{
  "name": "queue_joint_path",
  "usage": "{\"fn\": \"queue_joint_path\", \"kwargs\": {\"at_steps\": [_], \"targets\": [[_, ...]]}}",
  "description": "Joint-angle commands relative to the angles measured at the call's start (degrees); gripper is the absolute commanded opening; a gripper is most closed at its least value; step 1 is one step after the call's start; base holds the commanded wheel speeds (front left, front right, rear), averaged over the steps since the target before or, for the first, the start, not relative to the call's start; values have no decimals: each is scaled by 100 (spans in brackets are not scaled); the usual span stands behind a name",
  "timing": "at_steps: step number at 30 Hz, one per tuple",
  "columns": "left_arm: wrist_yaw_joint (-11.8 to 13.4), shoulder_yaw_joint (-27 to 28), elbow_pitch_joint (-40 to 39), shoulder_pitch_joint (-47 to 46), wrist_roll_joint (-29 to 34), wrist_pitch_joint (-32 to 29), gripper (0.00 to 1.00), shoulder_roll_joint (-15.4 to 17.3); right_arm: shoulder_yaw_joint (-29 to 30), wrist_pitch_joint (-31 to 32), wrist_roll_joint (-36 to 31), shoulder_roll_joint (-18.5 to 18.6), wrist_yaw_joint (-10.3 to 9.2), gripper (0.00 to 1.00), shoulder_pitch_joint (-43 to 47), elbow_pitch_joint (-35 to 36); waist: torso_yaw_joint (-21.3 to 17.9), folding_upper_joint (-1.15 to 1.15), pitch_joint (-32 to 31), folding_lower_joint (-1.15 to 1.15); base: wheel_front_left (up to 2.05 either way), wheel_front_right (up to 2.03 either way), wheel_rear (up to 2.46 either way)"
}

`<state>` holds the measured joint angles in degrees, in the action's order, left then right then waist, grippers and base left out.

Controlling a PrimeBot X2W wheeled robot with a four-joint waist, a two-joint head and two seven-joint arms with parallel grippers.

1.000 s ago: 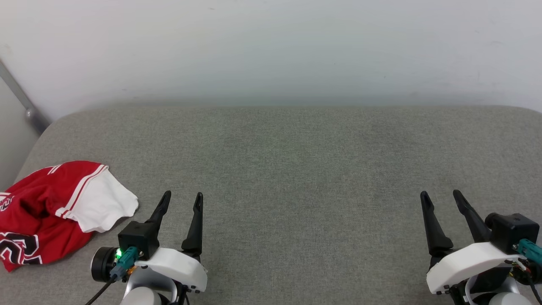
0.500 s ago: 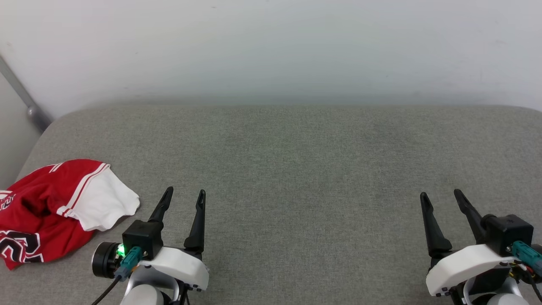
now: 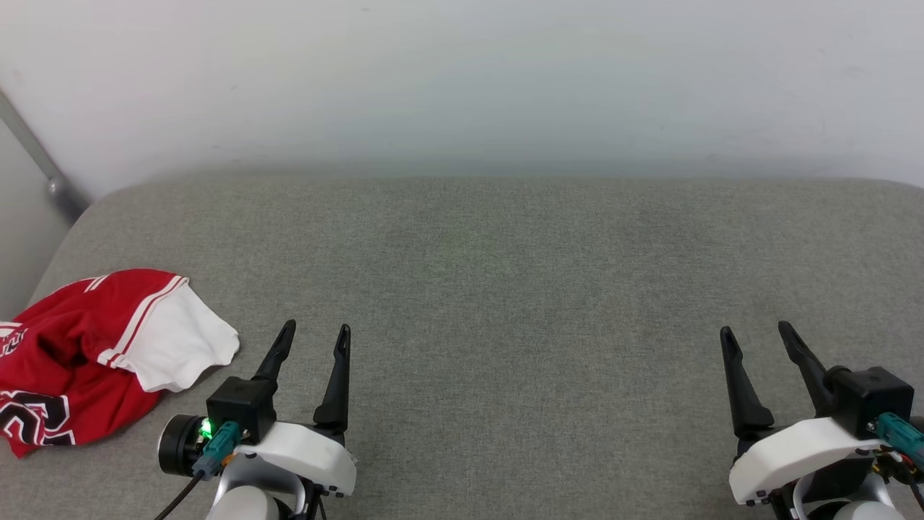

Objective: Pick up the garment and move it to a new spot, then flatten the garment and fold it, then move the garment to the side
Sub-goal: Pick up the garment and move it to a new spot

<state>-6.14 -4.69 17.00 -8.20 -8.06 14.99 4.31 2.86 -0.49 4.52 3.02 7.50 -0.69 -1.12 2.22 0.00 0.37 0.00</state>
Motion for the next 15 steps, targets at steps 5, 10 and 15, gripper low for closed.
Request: {"fn": "queue_joint_path", "kwargs": {"at_steps": [5, 10, 15], "targets": [[-26, 31, 43, -17, -8, 28, 100, -34, 18, -37, 4, -22, -2, 100, 40, 0, 22, 0, 5, 0, 0, 0, 0], [-49, 19, 89, -97, -23, 28, 100, -44, 20, -41, -45, -22, -2, 100, 37, 64, 166, 0, -7, 0, 0, 0, 0], [-61, 29, 122, -158, -65, 23, 100, -66, -27, 12, -96, -21, -2, 100, 89, 237, 527, 0, -11, 0, 0, 0, 0]]}}
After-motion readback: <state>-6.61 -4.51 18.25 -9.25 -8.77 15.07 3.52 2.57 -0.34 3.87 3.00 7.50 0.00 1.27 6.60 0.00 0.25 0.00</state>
